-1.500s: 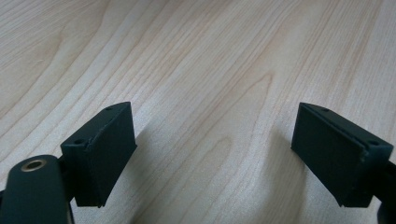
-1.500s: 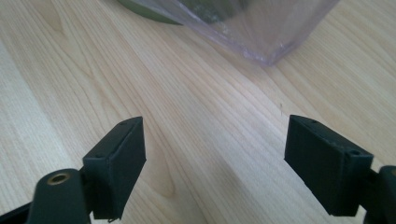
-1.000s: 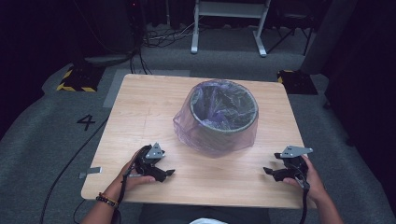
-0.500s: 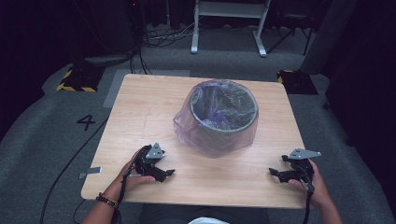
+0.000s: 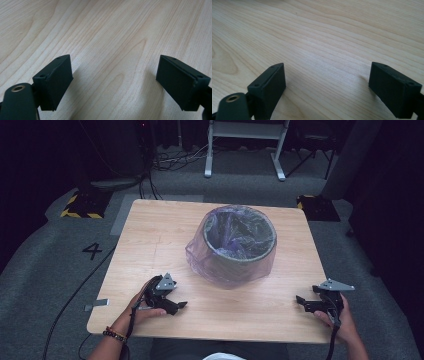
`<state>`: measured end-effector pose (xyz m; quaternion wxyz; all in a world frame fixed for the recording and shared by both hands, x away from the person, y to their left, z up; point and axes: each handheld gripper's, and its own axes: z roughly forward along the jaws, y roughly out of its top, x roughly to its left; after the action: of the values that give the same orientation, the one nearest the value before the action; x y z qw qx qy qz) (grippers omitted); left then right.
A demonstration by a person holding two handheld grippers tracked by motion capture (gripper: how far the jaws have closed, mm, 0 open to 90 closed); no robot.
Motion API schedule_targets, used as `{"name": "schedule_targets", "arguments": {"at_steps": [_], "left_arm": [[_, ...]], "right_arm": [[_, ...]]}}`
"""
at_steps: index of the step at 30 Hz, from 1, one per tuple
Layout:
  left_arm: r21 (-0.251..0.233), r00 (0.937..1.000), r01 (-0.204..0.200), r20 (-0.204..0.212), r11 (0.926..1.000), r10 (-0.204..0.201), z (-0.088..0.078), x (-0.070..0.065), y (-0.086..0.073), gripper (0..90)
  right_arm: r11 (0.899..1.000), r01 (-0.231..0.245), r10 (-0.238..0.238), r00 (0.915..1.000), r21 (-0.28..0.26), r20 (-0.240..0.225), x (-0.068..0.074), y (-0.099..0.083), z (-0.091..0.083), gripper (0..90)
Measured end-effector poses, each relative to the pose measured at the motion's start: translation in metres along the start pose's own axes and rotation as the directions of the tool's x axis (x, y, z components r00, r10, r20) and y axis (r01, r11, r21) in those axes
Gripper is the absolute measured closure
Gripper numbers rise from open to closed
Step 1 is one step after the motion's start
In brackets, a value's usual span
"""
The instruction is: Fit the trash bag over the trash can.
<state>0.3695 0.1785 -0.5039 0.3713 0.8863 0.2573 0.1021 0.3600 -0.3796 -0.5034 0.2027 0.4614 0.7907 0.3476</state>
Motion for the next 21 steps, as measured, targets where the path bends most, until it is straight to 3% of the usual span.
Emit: {"name": "schedule_targets", "arguments": {"at_steps": [21], "left_arm": [[0.001,1.0,0.004,-0.003,1.0,-0.004,0.0002,0.0001,0.0,12.7]], "right_arm": [[1.0,-0.013,0.013,0.9998,0.004,0.012,-0.0025,0.0012,0.0017,11.4]]}}
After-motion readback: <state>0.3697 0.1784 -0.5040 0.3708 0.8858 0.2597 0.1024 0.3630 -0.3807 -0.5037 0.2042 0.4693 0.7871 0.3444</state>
